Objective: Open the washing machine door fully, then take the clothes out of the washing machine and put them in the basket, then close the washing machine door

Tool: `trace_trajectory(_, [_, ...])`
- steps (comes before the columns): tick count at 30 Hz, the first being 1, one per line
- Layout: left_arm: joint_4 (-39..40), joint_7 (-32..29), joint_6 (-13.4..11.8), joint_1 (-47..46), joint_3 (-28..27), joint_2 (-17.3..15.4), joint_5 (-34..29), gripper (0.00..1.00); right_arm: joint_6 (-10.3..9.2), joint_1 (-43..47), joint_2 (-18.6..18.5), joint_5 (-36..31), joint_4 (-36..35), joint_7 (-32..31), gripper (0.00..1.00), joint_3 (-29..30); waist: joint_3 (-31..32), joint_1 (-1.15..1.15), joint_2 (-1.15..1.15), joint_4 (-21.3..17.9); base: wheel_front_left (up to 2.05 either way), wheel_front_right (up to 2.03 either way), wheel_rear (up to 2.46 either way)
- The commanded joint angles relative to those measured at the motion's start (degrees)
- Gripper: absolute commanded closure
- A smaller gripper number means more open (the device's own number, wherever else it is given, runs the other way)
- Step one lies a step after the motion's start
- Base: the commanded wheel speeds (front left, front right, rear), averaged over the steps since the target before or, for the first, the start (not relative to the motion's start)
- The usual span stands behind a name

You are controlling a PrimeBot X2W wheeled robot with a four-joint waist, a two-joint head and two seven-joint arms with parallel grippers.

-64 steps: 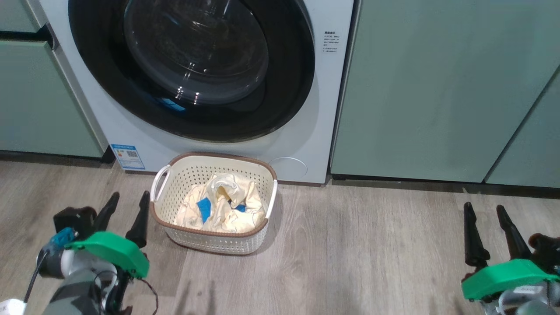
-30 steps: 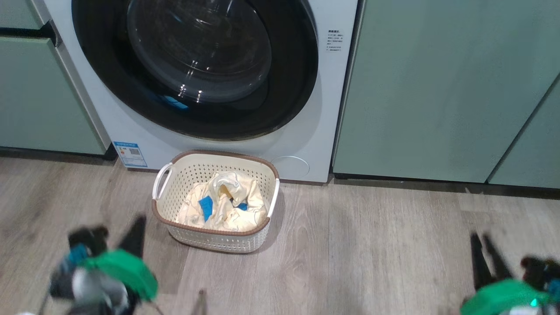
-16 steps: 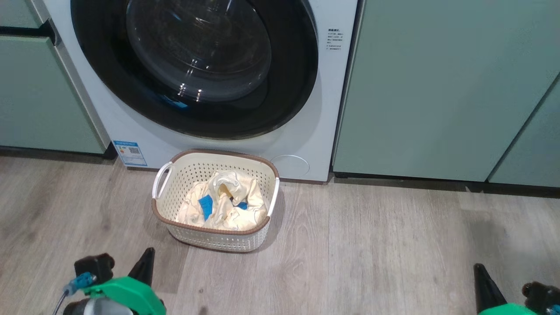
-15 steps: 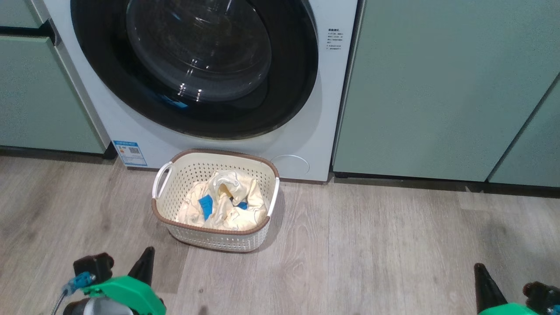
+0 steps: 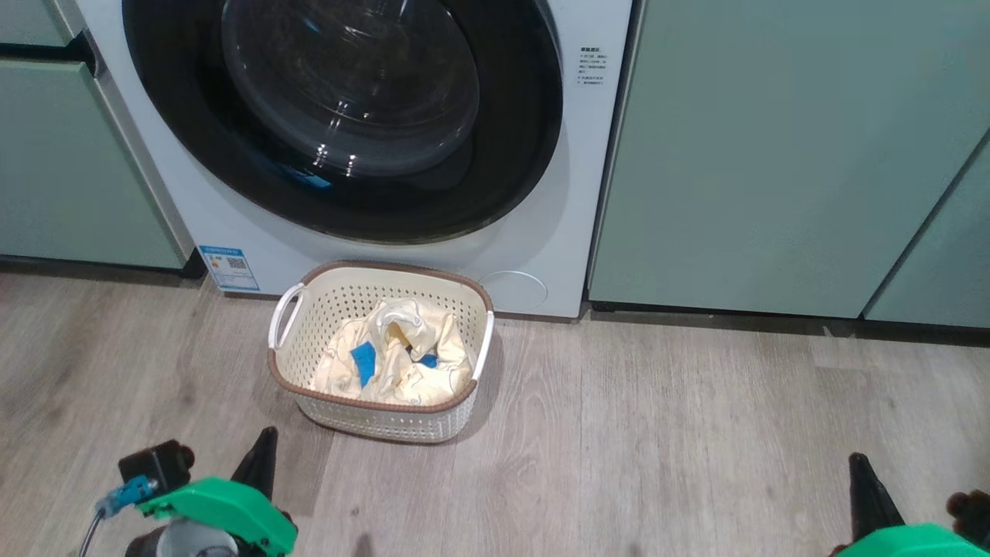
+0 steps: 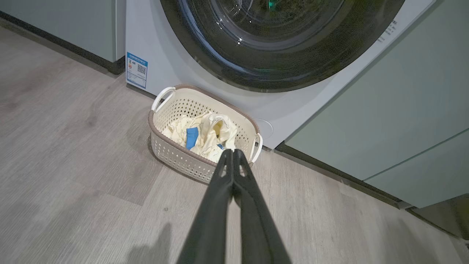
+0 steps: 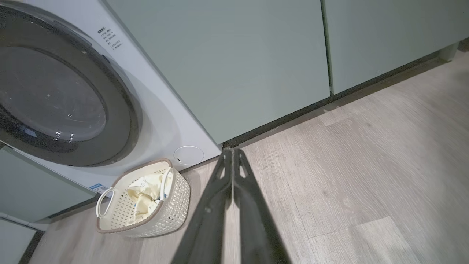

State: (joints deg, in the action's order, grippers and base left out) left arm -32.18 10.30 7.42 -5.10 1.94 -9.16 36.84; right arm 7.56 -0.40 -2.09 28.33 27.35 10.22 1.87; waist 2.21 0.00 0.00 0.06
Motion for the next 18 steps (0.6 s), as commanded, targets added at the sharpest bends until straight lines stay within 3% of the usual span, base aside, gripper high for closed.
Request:
trace_trajectory(1, [2.21, -0.55, 0.02, -2.6, -1.25, -0.57, 1.55, 1.0, -0.02, -2.99, -0.53, 1.82, -2.15, -0.43, 1.0, 0.28, -0.03, 0.0, 0.0, 0.0, 0.0, 0.0, 0.0])
trace_trajectory(18, [4.85, -3.23, 0.03, -2.35, -2.44, 0.56, 10.42, 1.0, -0.03, -3.45, -0.58, 12.06, -4.0, -3.12, 1.0, 1.0, -0.42, 0.0, 0.0, -0.01, 0.0, 0.0, 0.0])
